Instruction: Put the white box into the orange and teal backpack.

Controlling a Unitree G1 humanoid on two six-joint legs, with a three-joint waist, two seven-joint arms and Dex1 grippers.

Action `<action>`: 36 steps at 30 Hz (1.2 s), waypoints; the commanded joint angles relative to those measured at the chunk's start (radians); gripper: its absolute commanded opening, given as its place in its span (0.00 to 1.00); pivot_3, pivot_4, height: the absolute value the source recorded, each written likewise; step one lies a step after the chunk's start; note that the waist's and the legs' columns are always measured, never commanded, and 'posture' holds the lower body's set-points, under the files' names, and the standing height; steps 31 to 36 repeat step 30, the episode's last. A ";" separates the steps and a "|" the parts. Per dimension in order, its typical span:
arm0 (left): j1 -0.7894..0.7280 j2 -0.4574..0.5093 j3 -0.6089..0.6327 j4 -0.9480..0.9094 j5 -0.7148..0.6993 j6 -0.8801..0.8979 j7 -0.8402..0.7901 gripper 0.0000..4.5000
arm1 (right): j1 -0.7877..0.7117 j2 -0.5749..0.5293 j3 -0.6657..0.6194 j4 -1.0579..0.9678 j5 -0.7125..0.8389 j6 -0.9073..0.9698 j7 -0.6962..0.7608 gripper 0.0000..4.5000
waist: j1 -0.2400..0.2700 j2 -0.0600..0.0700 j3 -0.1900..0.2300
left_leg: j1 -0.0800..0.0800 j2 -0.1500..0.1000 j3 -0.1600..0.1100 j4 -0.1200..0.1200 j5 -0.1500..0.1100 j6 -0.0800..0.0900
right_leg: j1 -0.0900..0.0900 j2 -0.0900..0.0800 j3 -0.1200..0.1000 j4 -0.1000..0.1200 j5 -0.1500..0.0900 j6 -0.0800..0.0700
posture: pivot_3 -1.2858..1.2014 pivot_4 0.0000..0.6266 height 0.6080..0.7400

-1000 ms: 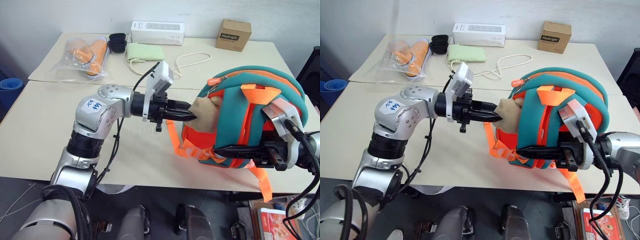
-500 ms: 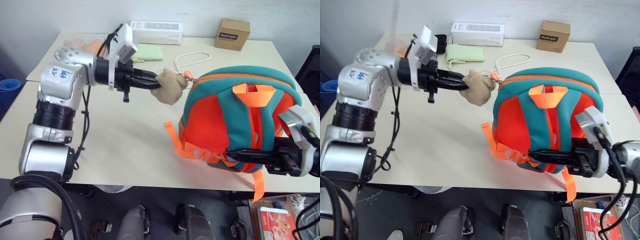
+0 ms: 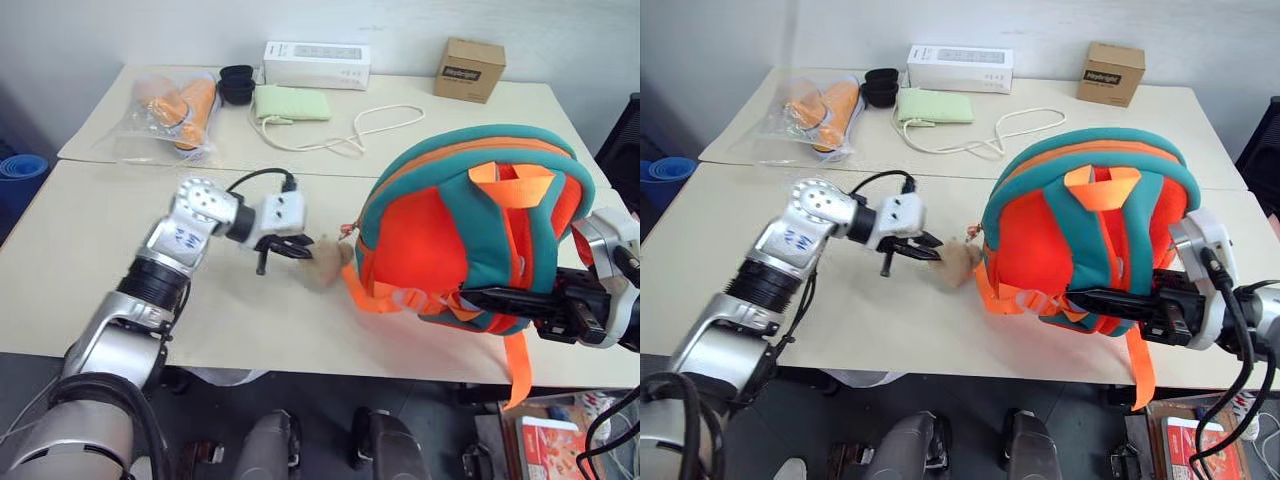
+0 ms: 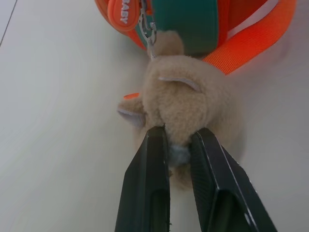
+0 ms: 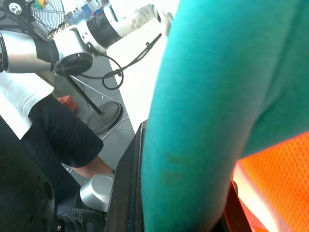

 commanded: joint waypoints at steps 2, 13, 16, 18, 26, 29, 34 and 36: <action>0.056 -0.082 -0.007 -0.062 0.023 0.035 0.060 0.07 | -0.050 0.034 0.015 0.017 -0.078 -0.077 -0.053 0.00 | -0.001 0.000 0.000 | 0.000 -0.001 0.000 0.001 -0.001 0.001 | 0.001 -0.005 -0.001 0.000 0.000 0.001 | 0.52 0.24 1.00; 0.235 0.104 0.228 -0.354 -0.200 0.381 -0.039 0.80 | 0.013 -0.111 -0.065 0.147 -0.163 -0.047 0.118 0.46 | -0.008 0.000 0.000 | 0.000 -0.001 0.001 0.001 -0.001 0.002 | 0.000 -0.004 -0.002 0.004 0.001 0.001 | 0.52 0.24 1.00; 0.292 0.192 0.344 -0.435 -0.317 0.513 -0.077 1.00 | 0.070 -0.210 -0.161 0.290 -0.230 -0.050 0.243 0.68 | -0.007 0.000 0.000 | 0.000 -0.001 0.001 0.001 -0.001 0.002 | 0.001 -0.004 -0.002 0.003 0.001 0.001 | 0.52 0.24 1.00; 0.331 0.271 0.459 -0.495 -0.442 0.638 -0.120 1.00 | 0.107 -0.278 -0.231 0.397 -0.277 -0.045 0.331 0.83 | -0.008 0.000 0.000 | 0.000 -0.001 0.001 0.001 -0.002 0.003 | 0.002 -0.005 -0.002 0.003 0.001 0.001 | 0.52 0.24 1.00; 0.402 0.508 0.831 -0.564 -0.732 0.953 -0.091 1.00 | 0.165 -0.372 -0.457 0.598 -0.431 -0.065 0.484 1.00 | -0.011 0.003 -0.001 | 0.002 0.000 0.002 0.001 -0.003 0.001 | 0.002 -0.004 -0.001 -0.001 0.000 0.001 | 0.52 0.24 1.00; 0.397 0.481 0.838 -0.591 -0.732 0.914 -0.024 1.00 | 0.130 -0.358 -0.462 0.622 -0.436 -0.067 0.472 1.00 | -0.008 0.003 -0.001 | 0.002 -0.001 0.001 0.001 -0.005 -0.003 | 0.002 -0.005 -0.001 0.000 0.000 0.001 | 0.52 0.24 1.00; 0.401 0.462 0.824 -0.608 -0.720 0.889 0.004 1.00 | 0.121 -0.346 -0.451 0.622 -0.437 -0.069 0.467 1.00 | -0.008 0.003 -0.001 | 0.002 -0.001 0.001 0.001 -0.007 -0.007 | 0.002 -0.005 -0.001 0.000 0.000 0.001 | 0.52 0.24 1.00; 0.401 0.462 0.824 -0.608 -0.720 0.889 0.004 1.00 | 0.121 -0.346 -0.451 0.622 -0.437 -0.069 0.467 1.00 | -0.008 0.003 -0.001 | 0.002 -0.001 0.001 0.001 -0.007 -0.007 | 0.002 -0.005 -0.001 0.000 0.000 0.001 | 0.52 0.24 1.00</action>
